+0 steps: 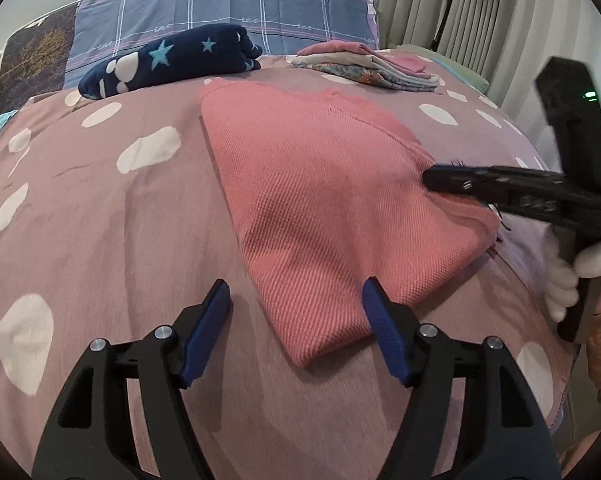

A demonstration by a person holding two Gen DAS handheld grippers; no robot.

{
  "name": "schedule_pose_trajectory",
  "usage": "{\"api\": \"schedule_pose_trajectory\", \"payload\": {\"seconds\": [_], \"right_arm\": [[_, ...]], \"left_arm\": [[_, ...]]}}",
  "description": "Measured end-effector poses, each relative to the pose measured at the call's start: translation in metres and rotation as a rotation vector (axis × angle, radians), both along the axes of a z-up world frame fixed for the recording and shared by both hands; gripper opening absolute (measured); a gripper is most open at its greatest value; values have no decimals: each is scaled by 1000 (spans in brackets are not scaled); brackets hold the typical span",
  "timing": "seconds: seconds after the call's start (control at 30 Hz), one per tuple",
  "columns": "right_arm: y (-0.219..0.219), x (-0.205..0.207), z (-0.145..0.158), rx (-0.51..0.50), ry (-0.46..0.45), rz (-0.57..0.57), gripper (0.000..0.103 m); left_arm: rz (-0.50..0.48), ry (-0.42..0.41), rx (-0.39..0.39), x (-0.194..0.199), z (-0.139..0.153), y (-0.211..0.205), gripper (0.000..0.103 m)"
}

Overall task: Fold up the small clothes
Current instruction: 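Grasp the folded shirt's end with both grippers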

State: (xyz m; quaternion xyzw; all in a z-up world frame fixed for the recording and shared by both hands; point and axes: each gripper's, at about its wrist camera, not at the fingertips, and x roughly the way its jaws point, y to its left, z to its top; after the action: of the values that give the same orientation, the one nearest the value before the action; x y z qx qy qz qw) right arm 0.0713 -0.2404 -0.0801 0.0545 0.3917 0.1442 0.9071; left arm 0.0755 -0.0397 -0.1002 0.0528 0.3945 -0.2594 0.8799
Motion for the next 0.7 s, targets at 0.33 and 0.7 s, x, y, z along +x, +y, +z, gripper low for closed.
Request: {"api": "schedule_pose_trajectory", "payload": {"seconds": [0.33,0.7], "right_arm": [[13,-31,-13,-31,28,56,31],[6,-38,-7,13,-2,34,34]], "left_arm": [[3,8,-8,-12,-1,6,70],[-5,13,-25,-17,2,10,70]]}}
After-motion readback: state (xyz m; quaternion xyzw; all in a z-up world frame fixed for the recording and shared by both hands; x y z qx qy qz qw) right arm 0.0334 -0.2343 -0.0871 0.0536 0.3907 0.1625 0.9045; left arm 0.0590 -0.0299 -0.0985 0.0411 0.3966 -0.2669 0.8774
